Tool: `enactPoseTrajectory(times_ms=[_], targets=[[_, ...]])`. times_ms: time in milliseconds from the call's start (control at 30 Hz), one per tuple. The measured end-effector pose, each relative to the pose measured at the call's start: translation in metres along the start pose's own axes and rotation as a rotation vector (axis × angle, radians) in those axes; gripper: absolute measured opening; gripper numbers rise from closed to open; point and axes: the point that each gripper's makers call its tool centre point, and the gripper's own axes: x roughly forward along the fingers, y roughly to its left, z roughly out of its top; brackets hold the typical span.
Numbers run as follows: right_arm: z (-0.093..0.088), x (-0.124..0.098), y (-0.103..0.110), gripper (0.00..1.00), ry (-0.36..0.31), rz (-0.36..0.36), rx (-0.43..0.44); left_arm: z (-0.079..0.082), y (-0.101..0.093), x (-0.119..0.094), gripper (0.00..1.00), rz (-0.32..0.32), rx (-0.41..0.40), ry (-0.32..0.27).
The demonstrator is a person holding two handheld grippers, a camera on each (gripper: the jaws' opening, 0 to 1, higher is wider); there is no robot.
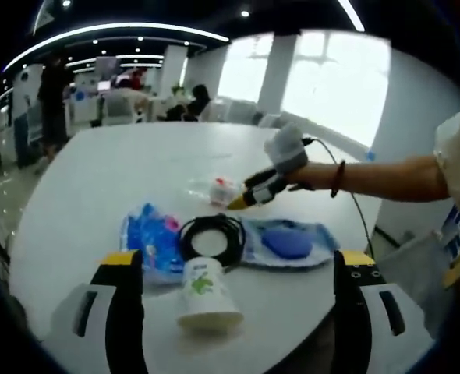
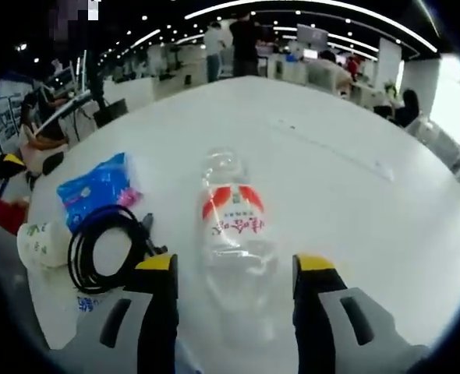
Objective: Arrange the tabletop items into an orderly group along one side of the table until the central work area is clear of visible clutter.
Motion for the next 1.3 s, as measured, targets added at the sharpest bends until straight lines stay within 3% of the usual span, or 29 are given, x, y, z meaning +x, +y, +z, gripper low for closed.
enactPoseTrajectory(times_ms=[267,333,700,1067,1233,1267,1300], targets=[[-0.012,0.006,-0.002,0.47,0.046,0.007,0.005,0.002,0.002,-0.001,0.99,0.007,-0.002,-0.008],[-0.017,0.006,-0.002,0.4,0.067,0.007,-0.011,0.003,0.002,-0.001,0.99,0.007,-0.003,-0.011],[-0.015,0.004,-0.001,0.35,0.059,-0.005,-0.024,0.004,0.007,-0.005,0.98,0.029,-0.01,-0.019],[-0.004,-0.006,0.008,0.33,0.009,-0.006,-0.013,0.005,0.007,-0.004,0.97,0.03,-0.003,-0.019],[0.014,-0.015,0.016,0.32,-0.063,0.016,-0.011,0.005,0.006,-0.004,0.97,0.03,0.003,-0.017],[0.026,-0.019,0.016,0.32,-0.115,0.015,-0.003,0.005,0.006,-0.004,0.97,0.03,0.004,-0.018],[0.024,-0.023,0.015,0.32,-0.095,0.009,0.007,0.005,0.006,-0.004,0.97,0.03,0.003,-0.019]])
